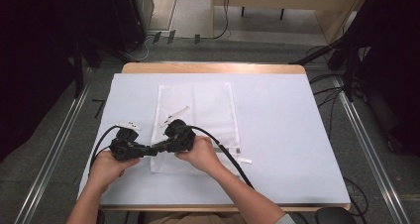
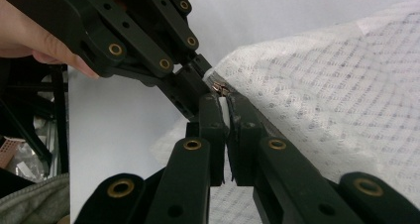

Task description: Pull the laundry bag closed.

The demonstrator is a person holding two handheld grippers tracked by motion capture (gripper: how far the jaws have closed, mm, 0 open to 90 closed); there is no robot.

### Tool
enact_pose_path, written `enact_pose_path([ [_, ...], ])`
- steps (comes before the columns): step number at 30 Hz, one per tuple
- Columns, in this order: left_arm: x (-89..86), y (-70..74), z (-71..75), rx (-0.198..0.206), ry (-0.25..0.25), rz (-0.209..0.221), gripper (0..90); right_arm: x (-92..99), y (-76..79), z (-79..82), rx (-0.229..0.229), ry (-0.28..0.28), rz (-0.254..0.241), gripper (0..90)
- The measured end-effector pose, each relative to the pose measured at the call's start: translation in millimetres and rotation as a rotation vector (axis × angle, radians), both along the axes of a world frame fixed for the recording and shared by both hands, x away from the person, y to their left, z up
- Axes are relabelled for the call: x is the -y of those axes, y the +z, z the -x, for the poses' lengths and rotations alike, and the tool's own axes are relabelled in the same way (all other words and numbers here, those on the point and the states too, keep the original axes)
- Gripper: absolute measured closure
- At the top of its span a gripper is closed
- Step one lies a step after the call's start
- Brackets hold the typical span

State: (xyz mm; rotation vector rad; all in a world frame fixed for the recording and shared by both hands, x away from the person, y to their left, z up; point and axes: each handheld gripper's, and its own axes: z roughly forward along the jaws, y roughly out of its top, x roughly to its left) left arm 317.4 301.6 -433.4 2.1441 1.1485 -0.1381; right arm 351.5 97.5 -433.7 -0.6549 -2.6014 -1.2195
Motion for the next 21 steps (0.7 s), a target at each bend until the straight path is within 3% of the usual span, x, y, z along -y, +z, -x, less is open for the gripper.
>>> enact_pose_path([
  [7,-1.2,-0.7,-0.2,-0.006,0.006,-0.006,88.1,4.4,-5.8,-2.7,-0.001,-0.014,0.003,88.3],
  [21,-3.2,0.6,1.6,0.019,-0.008,-0.033,87.9,11.7,-9.8,-3.8,0.005,-0.026,0.022,88.2],
])
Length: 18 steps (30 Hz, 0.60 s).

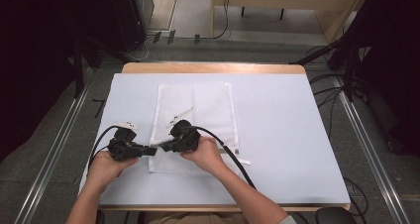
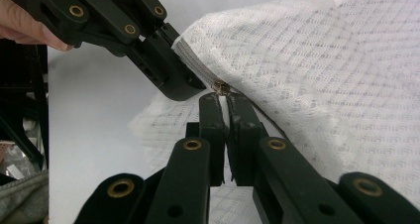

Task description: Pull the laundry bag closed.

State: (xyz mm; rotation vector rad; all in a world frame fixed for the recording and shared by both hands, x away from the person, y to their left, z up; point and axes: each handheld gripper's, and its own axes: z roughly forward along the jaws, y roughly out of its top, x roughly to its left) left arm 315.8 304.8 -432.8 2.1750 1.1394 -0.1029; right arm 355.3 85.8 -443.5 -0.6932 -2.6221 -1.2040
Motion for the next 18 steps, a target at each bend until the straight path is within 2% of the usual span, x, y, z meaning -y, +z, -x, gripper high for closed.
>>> enact_pose_path([
  [8,0.0,0.5,0.5,0.001,-0.003,-0.003,87.9,0.7,-0.1,0.7,0.010,0.002,0.008,88.2],
  [18,-4.0,1.3,1.0,0.000,0.009,0.013,87.9,9.2,-1.5,-2.3,0.000,-0.014,0.018,88.2],
])
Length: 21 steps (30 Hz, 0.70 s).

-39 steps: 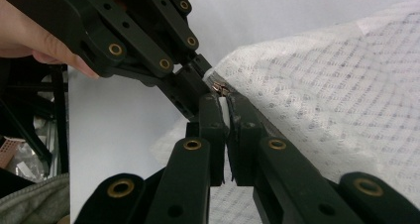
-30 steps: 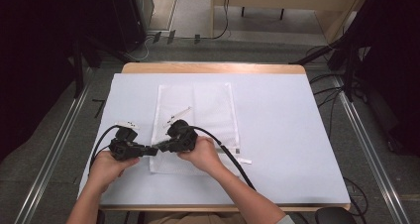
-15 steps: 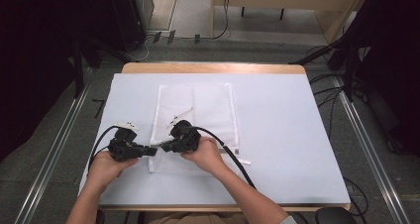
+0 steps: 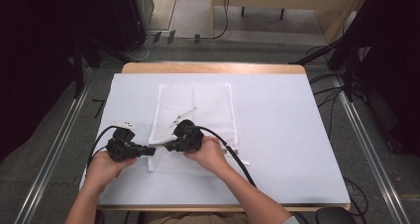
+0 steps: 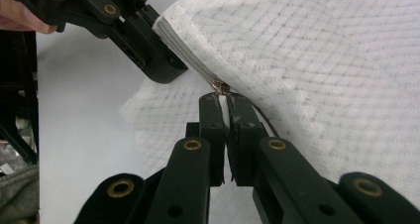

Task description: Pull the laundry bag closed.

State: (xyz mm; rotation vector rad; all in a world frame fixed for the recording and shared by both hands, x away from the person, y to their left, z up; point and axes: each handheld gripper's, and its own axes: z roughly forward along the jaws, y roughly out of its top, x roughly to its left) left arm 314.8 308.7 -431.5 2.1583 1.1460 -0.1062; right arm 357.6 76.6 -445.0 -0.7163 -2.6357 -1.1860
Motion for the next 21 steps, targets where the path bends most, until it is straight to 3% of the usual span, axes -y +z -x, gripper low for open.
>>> enact_pose_path([
  [21,-4.6,0.6,1.2,-0.009,0.010,0.004,88.0,7.9,-3.1,-1.8,-0.012,-0.016,-0.005,88.2],
])
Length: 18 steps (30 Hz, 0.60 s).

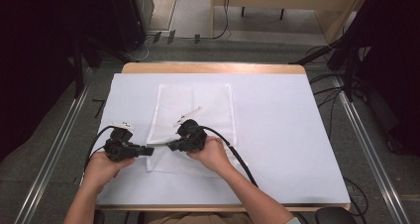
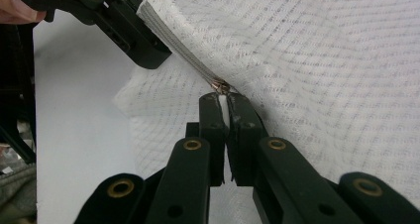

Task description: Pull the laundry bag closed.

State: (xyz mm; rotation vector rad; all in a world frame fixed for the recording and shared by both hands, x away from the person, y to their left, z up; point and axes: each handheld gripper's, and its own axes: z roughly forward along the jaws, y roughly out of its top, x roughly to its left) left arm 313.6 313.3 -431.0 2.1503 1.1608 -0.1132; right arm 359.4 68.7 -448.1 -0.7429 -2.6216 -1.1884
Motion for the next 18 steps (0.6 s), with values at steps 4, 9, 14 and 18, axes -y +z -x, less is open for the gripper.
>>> enact_pose_path([
  [4,0.0,-0.3,0.0,-0.002,-0.003,0.001,88.1,0.4,-0.4,0.2,0.005,0.004,0.002,88.2],
  [9,-1.9,0.1,0.3,-0.003,0.003,0.002,88.1,2.1,-0.6,0.1,0.003,0.002,0.005,88.2],
  [14,-1.4,0.2,0.2,-0.005,0.000,0.000,88.1,3.6,-1.3,0.1,0.010,0.002,0.008,88.2],
  [18,-3.8,1.3,0.7,-0.007,-0.001,-0.001,88.2,4.8,-2.3,-0.1,0.010,0.002,0.009,88.2],
])
